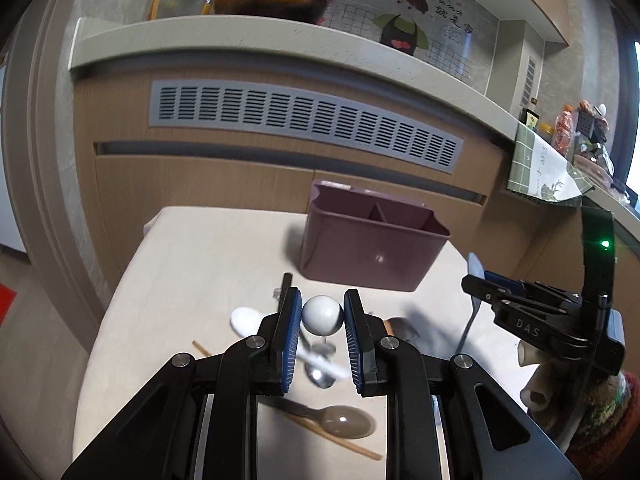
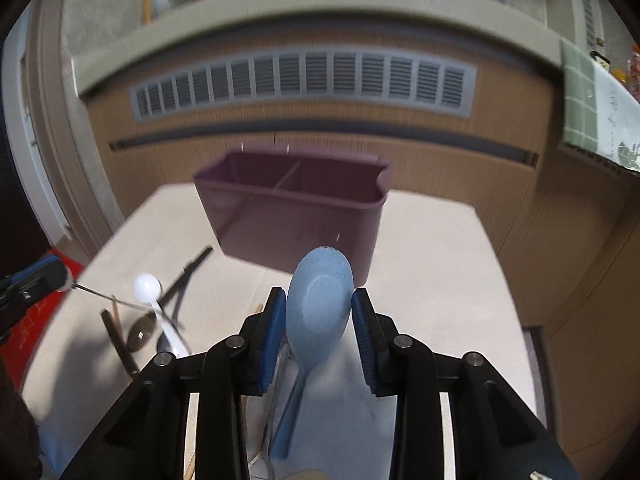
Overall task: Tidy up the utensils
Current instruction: 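Lift both spoons and lower them handle-first into the maroon caddy with both tools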
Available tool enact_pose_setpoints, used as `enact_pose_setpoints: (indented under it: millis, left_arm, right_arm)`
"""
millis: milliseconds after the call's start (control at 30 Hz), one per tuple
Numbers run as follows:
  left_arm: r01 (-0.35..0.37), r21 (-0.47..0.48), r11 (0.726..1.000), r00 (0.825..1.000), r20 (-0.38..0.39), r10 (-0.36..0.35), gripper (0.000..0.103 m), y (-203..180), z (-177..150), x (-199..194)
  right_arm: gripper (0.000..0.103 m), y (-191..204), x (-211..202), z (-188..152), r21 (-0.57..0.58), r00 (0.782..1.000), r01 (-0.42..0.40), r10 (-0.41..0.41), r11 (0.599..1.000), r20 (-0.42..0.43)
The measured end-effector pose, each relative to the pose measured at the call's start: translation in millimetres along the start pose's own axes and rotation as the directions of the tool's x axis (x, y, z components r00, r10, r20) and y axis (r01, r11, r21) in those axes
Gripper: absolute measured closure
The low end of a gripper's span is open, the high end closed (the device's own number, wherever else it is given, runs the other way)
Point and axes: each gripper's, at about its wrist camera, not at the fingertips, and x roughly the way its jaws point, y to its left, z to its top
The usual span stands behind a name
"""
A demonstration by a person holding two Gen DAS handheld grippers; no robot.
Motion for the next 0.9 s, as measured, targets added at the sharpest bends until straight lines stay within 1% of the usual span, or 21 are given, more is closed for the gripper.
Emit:
enact_pose_setpoints:
  millis: [133, 200, 367, 467, 533, 567, 633, 667, 700, 800, 867, 900]
  left_arm:
    - [0.016, 0.016, 1.000, 1.000, -0.002, -0.016, 0.081, -13, 8, -4]
    - [0.020, 0.019, 1.000, 1.000, -0.005, -0.020, 0.081, -17, 11, -5]
    - [0.017, 0.031, 0.999, 1.000, 0.000, -0.017, 0.081, -24, 19, -8]
    - [0.030, 0.040, 0.999, 0.999, 0.028, -0.031, 0.081, -29, 34, -11]
    - [0.048, 0.048, 0.998, 0.997, 0.065, -0.051, 0.081, -32, 53, -15]
    - [0.057, 0.052, 0.997, 0.995, 0.082, -0.061, 0.081, -34, 63, -17]
    - [0.092, 0.066, 0.994, 0.986, 0.134, -0.100, 0.081, -38, 93, -23]
    - [0.104, 0.074, 0.992, 0.981, 0.157, -0.115, 0.081, -40, 106, -25]
    - [0.118, 0.091, 0.989, 0.972, 0.192, -0.133, 0.081, -44, 126, -27]
    - [0.111, 0.116, 0.987, 0.955, 0.264, -0.138, 0.081, -48, 164, -24]
    - [0.110, 0.125, 0.986, 0.948, 0.286, -0.142, 0.081, -49, 179, -17]
    - [0.110, 0.129, 0.985, 0.946, 0.290, -0.144, 0.081, -47, 186, -10]
  right_arm:
    - [0.074, -14, -14, 10, 0.025, 0.999, -0.010, 0.009, 1.000, 0.052]
    - [0.075, -16, -12, 13, 0.031, 0.997, -0.018, 0.015, 0.999, 0.071]
    - [0.075, -21, -24, 12, 0.038, 0.993, -0.041, 0.036, 0.998, 0.111]
    - [0.075, -26, -35, 15, 0.042, 0.988, -0.046, 0.039, 0.998, 0.146]
    - [0.075, -29, -43, 23, 0.045, 0.983, -0.045, 0.036, 0.998, 0.181]
    - [0.075, -30, -47, 29, 0.043, 0.979, -0.045, 0.036, 0.998, 0.201]
    - [0.075, -30, -59, 47, 0.030, 0.966, -0.040, 0.031, 0.999, 0.256]
    - [0.075, -30, -67, 59, 0.018, 0.956, -0.032, 0.026, 0.999, 0.291]
    - [0.075, -30, -75, 73, 0.009, 0.944, -0.022, 0.018, 1.000, 0.330]
    - [0.075, -30, -89, 113, -0.009, 0.908, 0.023, -0.017, 1.000, 0.418]
    - [0.075, -32, -86, 136, -0.004, 0.896, 0.045, -0.039, 0.999, 0.443]
    - [0.075, -34, -82, 142, -0.003, 0.895, 0.044, -0.038, 0.999, 0.444]
